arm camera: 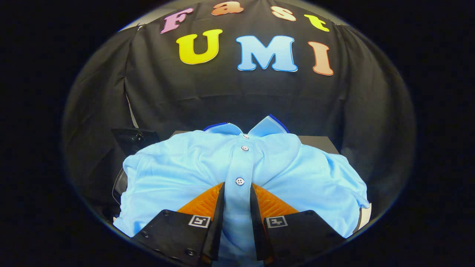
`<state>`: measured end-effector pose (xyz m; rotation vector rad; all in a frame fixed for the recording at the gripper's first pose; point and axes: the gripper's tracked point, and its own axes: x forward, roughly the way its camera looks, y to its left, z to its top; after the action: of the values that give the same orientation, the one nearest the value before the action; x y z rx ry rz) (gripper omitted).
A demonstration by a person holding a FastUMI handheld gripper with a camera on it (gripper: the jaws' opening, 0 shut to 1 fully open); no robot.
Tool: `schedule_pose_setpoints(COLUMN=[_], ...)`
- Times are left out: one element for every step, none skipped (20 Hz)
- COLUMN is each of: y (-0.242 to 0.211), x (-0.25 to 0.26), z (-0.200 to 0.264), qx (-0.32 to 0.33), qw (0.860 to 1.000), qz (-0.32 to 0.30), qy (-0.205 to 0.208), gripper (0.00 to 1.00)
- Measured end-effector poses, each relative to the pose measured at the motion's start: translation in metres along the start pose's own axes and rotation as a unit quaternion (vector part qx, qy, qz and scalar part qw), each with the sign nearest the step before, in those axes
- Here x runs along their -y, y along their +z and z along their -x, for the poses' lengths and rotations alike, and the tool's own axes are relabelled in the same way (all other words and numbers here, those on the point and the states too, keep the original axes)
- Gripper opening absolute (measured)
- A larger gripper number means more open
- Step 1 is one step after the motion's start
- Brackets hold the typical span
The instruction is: Put the clothes into the washing machine and then close the washing machine lid.
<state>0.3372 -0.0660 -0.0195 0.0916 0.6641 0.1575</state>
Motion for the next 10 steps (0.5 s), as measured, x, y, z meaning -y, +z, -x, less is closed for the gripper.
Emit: schedule_pose_setpoints(y=[-0.0003,0.0011,0.0019,-0.0026,-0.0001,0.0000,0.0008,0.0022,0.0014,0.0043], x=[-0.0008,-0.0009,-0.0025,-0.0053,-0.0013,0.0003,-0.0002,-0.0005,-0.0012,-0.0003], z=[0.0014,-0.0021,-0.0004,-0.0039,0.0028,0.0008,0.0018,0.0022,0.0028,0.0053], qx=[0.002,0.002,0.001,0.006,0.006,0.008,0.009,0.011,0.012,0.017], qw=[1.000,1.000,1.000,1.000,1.000,1.000,1.000,1.000,1.000,1.000], qz=[0.004,0.009,0.015,0.008,0.012,0.014,0.014,0.011,0.006,-0.001], qy=[-0.001,-0.003,0.002,-0.001,0.000,0.001,0.002,0.004,0.007,0.009], gripper=[0.31,0.21,0.12,0.12,0.02,0.02,0.02,0.02,0.02,0.02])
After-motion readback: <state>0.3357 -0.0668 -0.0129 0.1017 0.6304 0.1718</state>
